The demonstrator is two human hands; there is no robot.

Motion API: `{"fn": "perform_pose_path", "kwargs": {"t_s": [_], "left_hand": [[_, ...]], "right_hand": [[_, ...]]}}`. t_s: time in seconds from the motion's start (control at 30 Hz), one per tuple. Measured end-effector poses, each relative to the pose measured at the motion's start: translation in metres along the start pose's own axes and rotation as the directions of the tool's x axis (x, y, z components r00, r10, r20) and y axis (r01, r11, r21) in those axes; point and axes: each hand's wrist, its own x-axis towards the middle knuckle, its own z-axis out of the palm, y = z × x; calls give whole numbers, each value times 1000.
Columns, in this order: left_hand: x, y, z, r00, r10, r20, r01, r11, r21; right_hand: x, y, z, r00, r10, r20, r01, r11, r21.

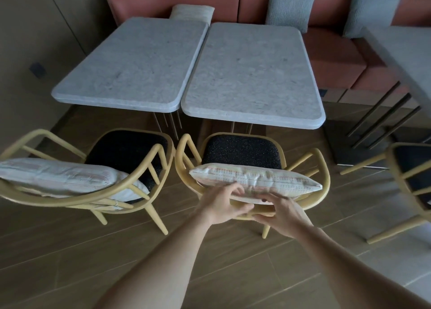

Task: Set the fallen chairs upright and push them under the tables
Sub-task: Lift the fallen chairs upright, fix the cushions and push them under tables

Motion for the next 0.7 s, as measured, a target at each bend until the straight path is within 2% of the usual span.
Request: {"fn": "perform_pose_path", "kwargs": {"t_s": [0.03, 0.1, 0.2, 0.3, 0.4, 0.5, 0.6, 0.7], "left_hand": [[-12, 1, -13, 997, -23, -68, 10, 983, -185], [-39, 4, -47, 969, -109, -221, -7, 885, -465], [-78, 15, -114, 887, -168, -430, -172, 744, -646], [-120, 27, -189, 801, -151, -579, -371, 635, -678], [-172, 39, -256, 710, -98, -697, -539, 563, -627], [-229, 48, -295, 661, -43, -749, -588, 590, -553], [-284, 47, -307, 630, -28, -776, -573, 658, -488], [-333, 37, -315, 617, -56, -785, -546, 688, -478]], "right_hand": [[-11, -13, -8, 996, 39, -76, -25, 984, 178], [-30, -46, -27, 961, 133, -242, 6, 867, 499], [-50, -107, -69, 888, 258, -382, 138, 642, 754], [-68, -172, -120, 802, 252, -543, 364, 515, 776], [-87, -234, -162, 716, 152, -681, 569, 438, 696], [-101, -281, -175, 687, 52, -725, 648, 409, 643], [-117, -321, -164, 672, 42, -739, 672, 385, 633], [-137, -364, -144, 699, -11, -715, 665, 376, 645]]}}
